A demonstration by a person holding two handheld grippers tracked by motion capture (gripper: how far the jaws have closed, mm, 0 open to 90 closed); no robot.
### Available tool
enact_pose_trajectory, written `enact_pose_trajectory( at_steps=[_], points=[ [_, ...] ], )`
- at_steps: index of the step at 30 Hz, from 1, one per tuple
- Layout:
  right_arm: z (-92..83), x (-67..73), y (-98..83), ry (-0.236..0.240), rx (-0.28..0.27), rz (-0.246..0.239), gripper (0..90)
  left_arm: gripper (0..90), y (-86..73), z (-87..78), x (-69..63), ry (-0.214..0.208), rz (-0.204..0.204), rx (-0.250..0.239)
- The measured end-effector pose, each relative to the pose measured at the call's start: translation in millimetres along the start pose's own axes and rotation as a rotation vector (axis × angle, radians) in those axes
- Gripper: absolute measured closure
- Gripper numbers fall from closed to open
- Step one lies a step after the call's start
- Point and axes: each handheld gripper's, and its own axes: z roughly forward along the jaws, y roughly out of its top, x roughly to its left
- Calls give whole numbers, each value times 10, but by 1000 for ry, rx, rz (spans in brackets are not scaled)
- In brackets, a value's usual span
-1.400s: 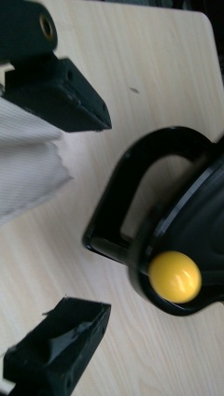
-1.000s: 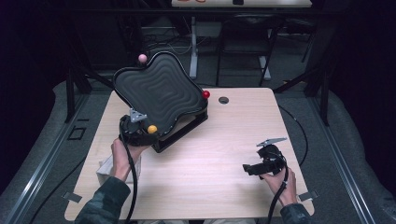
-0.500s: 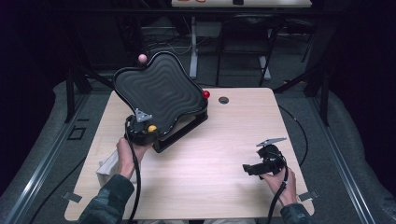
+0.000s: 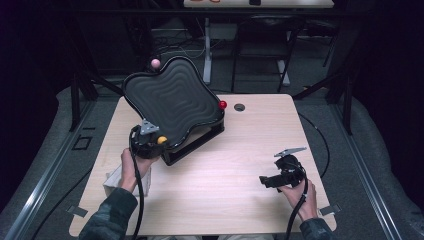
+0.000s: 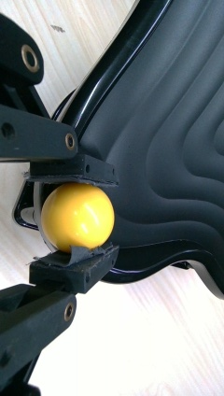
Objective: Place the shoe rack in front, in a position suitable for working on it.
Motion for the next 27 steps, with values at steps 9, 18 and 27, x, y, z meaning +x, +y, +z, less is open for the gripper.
enact_pose_trajectory(
  at_steps=[9, 18, 27],
  points=[
    [-4, 34, 18, -10, -11, -3, 49, 605, -54, -91, -35, -52, 39, 9],
    [-19, 41, 32, 2, -19, -7, 53, 605, -123, -193, -60, -114, 79, 18],
    [-47, 87, 83, 20, -41, -15, 64, 605, -211, -329, -88, -188, 130, 33]
  ],
)
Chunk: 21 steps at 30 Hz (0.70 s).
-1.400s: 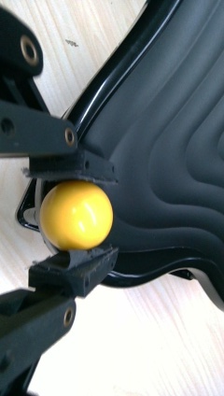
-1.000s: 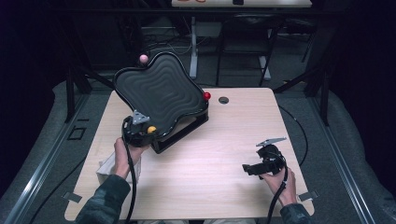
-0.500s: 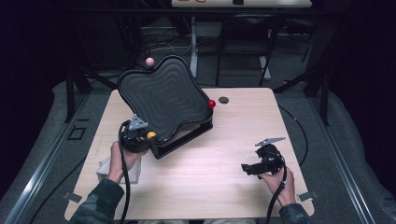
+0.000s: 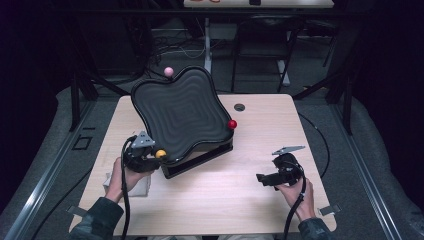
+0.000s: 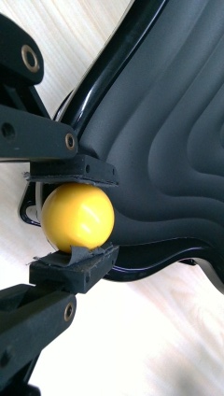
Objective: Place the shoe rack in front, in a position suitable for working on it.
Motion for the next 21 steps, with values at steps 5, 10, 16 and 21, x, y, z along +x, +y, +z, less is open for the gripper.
enact_pose_trajectory(
  at_steps=[5, 10, 16, 21],
  points=[
    [-30, 77, 101, -6, -26, -18, 69, 602, -51, -60, -26, -19, 8, -3],
    [-50, 194, 273, 6, -62, -52, 99, 480, -62, -77, -52, -15, -44, -30],
    [-25, 330, 586, 5, -104, -120, 144, 426, -40, -60, -154, 42, -52, -20],
    [-29, 408, 820, -21, -145, -156, 228, 491, -63, -41, -185, 72, -84, -36]
  ],
)
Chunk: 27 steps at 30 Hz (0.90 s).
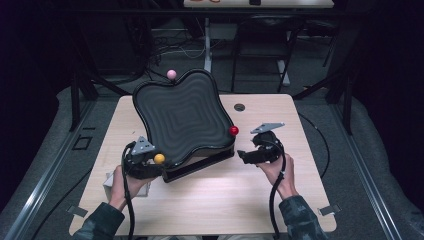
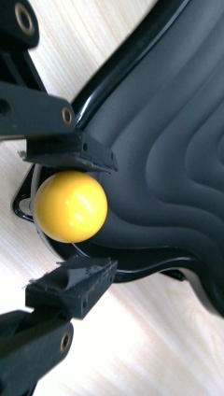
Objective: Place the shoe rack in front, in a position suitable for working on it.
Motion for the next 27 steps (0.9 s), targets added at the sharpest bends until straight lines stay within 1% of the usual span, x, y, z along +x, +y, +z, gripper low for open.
enact_pose_trajectory(
  at_steps=[1, 2, 3, 5, 6, 7, 8, 10, 12, 15, 18, 20, 22, 23, 24, 27],
  points=[
    [31, 34, 121, -19, -4, -20, 285, 517, -7, 1, -7, 12, 0, -6],
    [31, 34, 121, -19, -4, -20, 285, 537, -8, -1, -6, 18, 2, -6],
    [50, 51, 175, -23, -12, -27, 302, 537, -12, -1, 3, 21, -4, -12],
    [101, 70, 277, -29, -16, -43, 341, 582, -22, -9, 26, 18, -12, -18],
    [137, 81, 361, -27, -37, -54, 376, 592, -26, -12, 33, 14, -10, -20],
    [137, 81, 361, -27, -37, -54, 376, 592, -27, -11, 32, 14, -9, -20],
    [157, 86, 399, -23, -40, -51, 395, 593, -26, -11, 31, 15, -7, -19],
    [198, 95, 463, -32, -46, -51, 435, 595, -27, -9, 35, 11, -10, -21],
    [243, 93, 512, -25, -43, -50, 475, 597, -31, -9, 40, 7, -9, -23],
    [314, 108, 561, -62, -28, -61, 521, 598, -29, -9, 41, 6, -7, -21],
    [352, 78, 573, -62, -24, -53, 560, 598, -28, -8, 45, 3, -6, -20],
    [401, 53, 570, -58, -9, -48, 564, 599, -26, -8, 46, 2, -6, -20],
    [414, 47, 570, -51, -8, -49, 575, 599, -26, -8, 49, 1, -5, -19],
    [422, 55, 571, -59, -7, -46, 580, 598, -26, -8, 51, 0, -5, -19],
    [428, 59, 575, -61, -7, -53, 588, 598, -26, -8, 53, -2, -5, -18],
    [423, 65, 568, -65, -6, -50, 594, 598, -27, -7, 61, -5, -6, -19]
  ],
)
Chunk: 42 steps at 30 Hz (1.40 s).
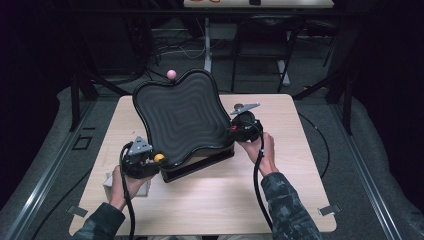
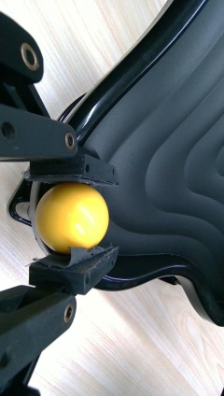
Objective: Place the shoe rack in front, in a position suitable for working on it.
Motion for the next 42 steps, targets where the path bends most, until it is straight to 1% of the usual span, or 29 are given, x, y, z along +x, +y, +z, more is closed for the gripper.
enact_pose_trajectory(
  at_steps=[2, 7, 8, 12, 13, 15, 17, 18, 21, 22, 23, 25, 26, 27, 29, 31, 32, 33, 34, 36, 37, 42],
  points=[
    [-7, 1, -18, 9, -6, 1, 596, 597, -2, -3, 11, 0, -1, 0],
    [-45, 37, -71, 10, -19, -1, 599, 598, -12, -15, 59, -1, -8, -4],
    [-56, 44, -86, 19, -23, 1, 599, 598, -13, -17, 69, -2, -8, -5],
    [-107, 93, -164, 24, -46, 17, 599, 597, -16, -25, 125, -3, -8, -4],
    [-114, 99, -178, 36, -52, 24, 599, 597, -19, -27, 156, -1, -15, -8],
    [-124, 109, -191, 40, -54, 25, 598, 597, -20, -29, 172, -1, -20, -9],
    [-140, 132, -213, 55, -60, 28, 598, 597, -24, -33, 204, 1, -28, -13],
    [-159, 160, -231, 57, -61, 29, 598, 597, -26, -35, 220, 2, -32, -14],
    [-173, 186, -256, 65, -67, 35, 597, 597, -32, -44, 269, 1, -48, -20],
    [-179, 194, -268, 66, -73, 32, 597, 596, -35, -46, 280, 3, -59, -23],
    [-182, 201, -281, 75, -81, 32, 597, 595, -36, -49, 296, 7, -61, -23],
    [-191, 224, -303, 76, -88, 37, 596, 595, -37, -52, 314, 17, -70, -27],
    [-197, 244, -321, 92, -95, 47, 596, 595, -39, -53, 321, 22, -77, -30],
    [-197, 244, -321, 92, -95, 47, 596, 595, -41, -57, 329, 26, -80, -30],
    [-207, 274, -345, 113, -103, 51, 595, 595, -43, -62, 345, 36, -82, -30],
    [-210, 283, -353, 110, -104, 49, 595, 595, -43, -67, 359, 46, -83, -30],
    [-212, 292, -362, 119, -108, 54, 595, 595, -44, -69, 366, 51, -86, -30],
    [-213, 300, -378, 139, -116, 55, 594, 595, -45, -72, 376, 54, -83, -30],
    [-213, 300, -378, 139, -116, 55, 594, 595, -48, -72, 379, 58, -90, -33],
    [-217, 318, -392, 152, -118, 60, 594, 596, -49, -76, 388, 64, -91, -33],
    [-220, 329, -397, 143, -121, 54, 594, 596, -51, -79, 394, 67, -90, -34],
    [-236, 392, -422, 157, -128, 40, 594, 598, -65, -97, 427, 76, -98, -37]
  ],
)
